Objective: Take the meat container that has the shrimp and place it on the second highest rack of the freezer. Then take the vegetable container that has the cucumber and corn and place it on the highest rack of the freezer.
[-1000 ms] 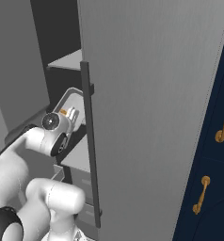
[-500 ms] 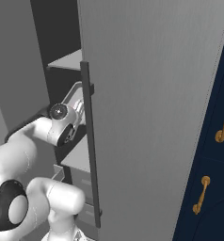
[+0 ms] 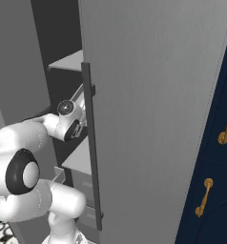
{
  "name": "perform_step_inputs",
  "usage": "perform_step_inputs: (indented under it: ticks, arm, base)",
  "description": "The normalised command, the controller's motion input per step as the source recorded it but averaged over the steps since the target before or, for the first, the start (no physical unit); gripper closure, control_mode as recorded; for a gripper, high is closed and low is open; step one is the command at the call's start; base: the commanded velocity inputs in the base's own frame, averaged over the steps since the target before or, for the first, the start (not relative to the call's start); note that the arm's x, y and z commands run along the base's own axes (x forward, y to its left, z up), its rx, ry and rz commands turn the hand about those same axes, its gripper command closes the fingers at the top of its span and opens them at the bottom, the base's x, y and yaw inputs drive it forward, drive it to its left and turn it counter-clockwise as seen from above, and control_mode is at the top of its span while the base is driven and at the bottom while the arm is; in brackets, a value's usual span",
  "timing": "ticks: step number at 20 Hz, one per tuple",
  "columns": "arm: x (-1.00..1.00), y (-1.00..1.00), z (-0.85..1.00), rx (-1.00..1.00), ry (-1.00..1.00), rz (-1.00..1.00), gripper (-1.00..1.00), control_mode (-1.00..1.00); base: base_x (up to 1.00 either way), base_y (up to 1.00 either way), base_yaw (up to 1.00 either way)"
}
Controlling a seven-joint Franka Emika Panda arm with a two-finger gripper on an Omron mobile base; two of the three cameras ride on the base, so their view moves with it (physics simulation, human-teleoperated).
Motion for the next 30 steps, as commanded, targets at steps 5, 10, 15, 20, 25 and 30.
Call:
perform_step_inputs:
  ticks: [5,10,15,20,25,30]
  arm:
    - [0.34,-0.02,-0.17,0.0,0.03,0.0,-1.0,-1.0]
    - [0.34,-0.03,-0.12,0.0,0.0,0.0,-1.0,-1.0]
    - [-0.41,0.0,0.0,0.0,-0.12,0.0,-1.0,-1.0]
    - [-0.94,-0.05,0.1,0.0,-0.21,0.01,-1.0,-1.0]
    - [-1.0,-0.03,0.87,0.07,-0.05,0.17,-1.0,-1.0]
    - [-0.79,0.01,1.0,0.07,0.22,0.22,-1.0,-1.0]
  base:
    - [0.0,0.0,0.0]
    - [0.0,0.0,0.0]
    - [0.0,0.0,0.0]
    - [0.0,0.0,0.0]
    - [0.0,0.0,0.0]
    - [0.0,0.0,0.0]
